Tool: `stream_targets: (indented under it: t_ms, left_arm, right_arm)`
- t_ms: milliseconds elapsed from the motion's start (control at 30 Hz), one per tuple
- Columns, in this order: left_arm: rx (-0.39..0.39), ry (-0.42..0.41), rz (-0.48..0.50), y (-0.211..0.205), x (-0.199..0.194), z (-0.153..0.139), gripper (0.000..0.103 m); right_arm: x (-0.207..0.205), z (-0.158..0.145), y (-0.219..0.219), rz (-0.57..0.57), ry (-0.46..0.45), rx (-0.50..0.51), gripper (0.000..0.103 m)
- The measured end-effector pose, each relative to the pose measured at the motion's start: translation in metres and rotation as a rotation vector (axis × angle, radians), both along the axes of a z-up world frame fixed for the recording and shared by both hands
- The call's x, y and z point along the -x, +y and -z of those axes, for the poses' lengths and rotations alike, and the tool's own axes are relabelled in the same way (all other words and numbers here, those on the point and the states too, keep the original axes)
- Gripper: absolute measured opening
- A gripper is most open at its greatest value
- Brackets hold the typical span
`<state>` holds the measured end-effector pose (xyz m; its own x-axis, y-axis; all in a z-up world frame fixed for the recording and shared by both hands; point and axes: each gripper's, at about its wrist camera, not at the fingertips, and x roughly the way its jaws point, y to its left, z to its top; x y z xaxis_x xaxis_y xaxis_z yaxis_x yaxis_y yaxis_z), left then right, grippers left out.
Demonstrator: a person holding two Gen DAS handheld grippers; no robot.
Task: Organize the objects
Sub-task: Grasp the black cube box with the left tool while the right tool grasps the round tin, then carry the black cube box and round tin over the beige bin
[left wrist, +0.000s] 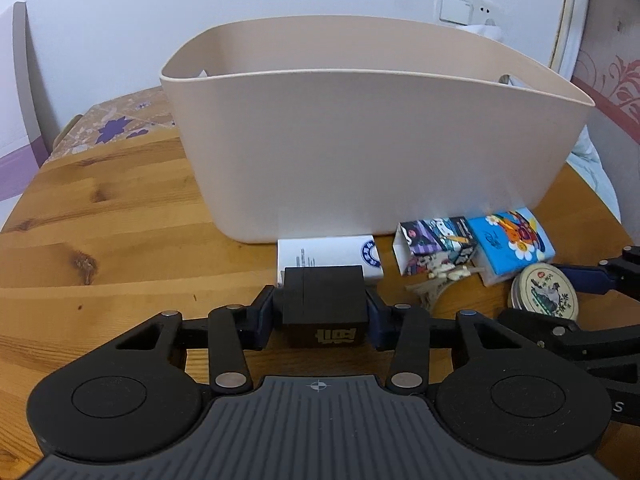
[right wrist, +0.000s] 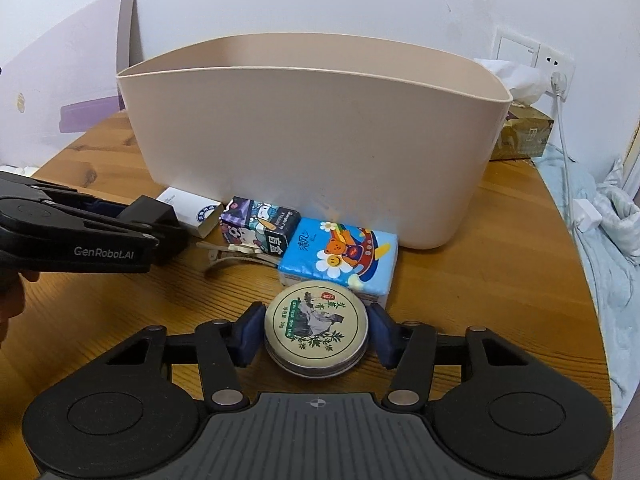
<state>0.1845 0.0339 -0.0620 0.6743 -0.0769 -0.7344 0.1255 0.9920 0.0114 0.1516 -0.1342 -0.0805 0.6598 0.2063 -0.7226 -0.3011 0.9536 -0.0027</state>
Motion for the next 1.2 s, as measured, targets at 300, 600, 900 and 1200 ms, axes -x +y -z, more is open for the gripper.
stream_targets:
  t_ms: [300, 600, 900, 1200]
  left_arm:
    - [0.014, 0.027, 0.009, 0.002, 0.018, -0.006, 0.045]
    - [-0.011, -0.058, 0.048, -0.004, 0.051, -0.039, 0.045]
    - [-0.028, -0.138, 0.052, -0.007, 0.062, -0.074, 0.045]
    - [-0.032, -0.227, 0.048, -0.006, 0.054, -0.108, 0.046]
  right_arm:
    - [0.016, -0.003, -0.007, -0.006, 0.010, 0.005, 0.052]
    - [0.037, -0.032, -0.022, 0.012, -0.052, -0.009, 0.052]
    - [0.052, -0.075, -0.029, 0.012, -0.183, -0.001, 0.052]
    - [0.044, -0.112, -0.029, 0.028, -0.307, 0.025, 0.052]
